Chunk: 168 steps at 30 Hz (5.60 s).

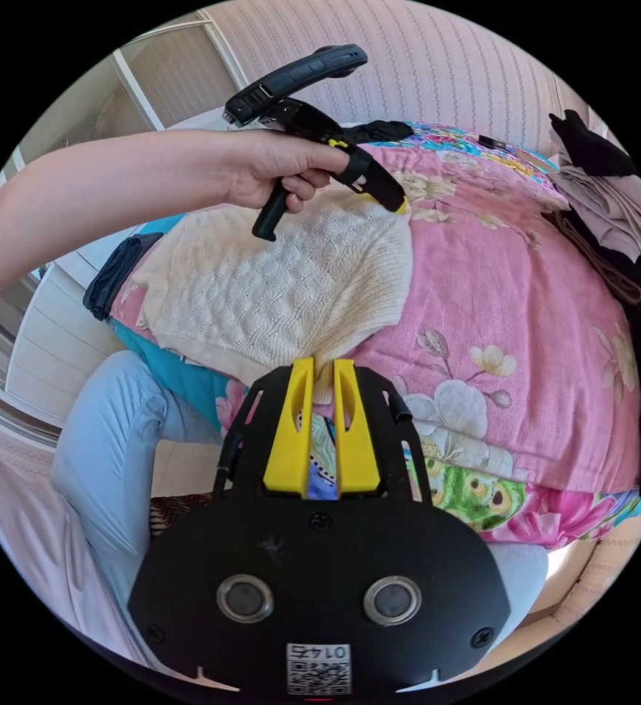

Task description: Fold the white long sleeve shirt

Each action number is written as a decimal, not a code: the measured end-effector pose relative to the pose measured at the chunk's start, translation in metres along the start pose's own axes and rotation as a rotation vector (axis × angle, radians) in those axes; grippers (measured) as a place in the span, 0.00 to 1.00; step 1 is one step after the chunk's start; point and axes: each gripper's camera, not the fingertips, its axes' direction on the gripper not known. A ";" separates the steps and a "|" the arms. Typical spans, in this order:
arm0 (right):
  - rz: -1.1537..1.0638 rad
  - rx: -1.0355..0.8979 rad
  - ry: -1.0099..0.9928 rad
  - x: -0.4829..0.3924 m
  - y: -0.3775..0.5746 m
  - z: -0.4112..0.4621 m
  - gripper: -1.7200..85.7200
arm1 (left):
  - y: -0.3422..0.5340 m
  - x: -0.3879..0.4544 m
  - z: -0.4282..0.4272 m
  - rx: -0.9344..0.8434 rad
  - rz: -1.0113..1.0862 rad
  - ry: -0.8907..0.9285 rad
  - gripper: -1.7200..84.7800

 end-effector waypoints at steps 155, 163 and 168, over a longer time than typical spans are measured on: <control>-0.822 0.141 0.274 -0.472 -0.336 -0.021 0.22 | 0.618 -0.097 -0.396 0.513 -0.435 -0.450 0.12; -0.385 0.205 0.459 -0.188 -0.198 -0.210 0.23 | 0.362 0.057 -0.369 0.580 -0.080 -0.136 0.13; -0.082 0.246 0.533 -0.024 -0.106 -0.301 0.23 | 0.221 0.137 -0.362 0.600 0.094 -0.057 0.14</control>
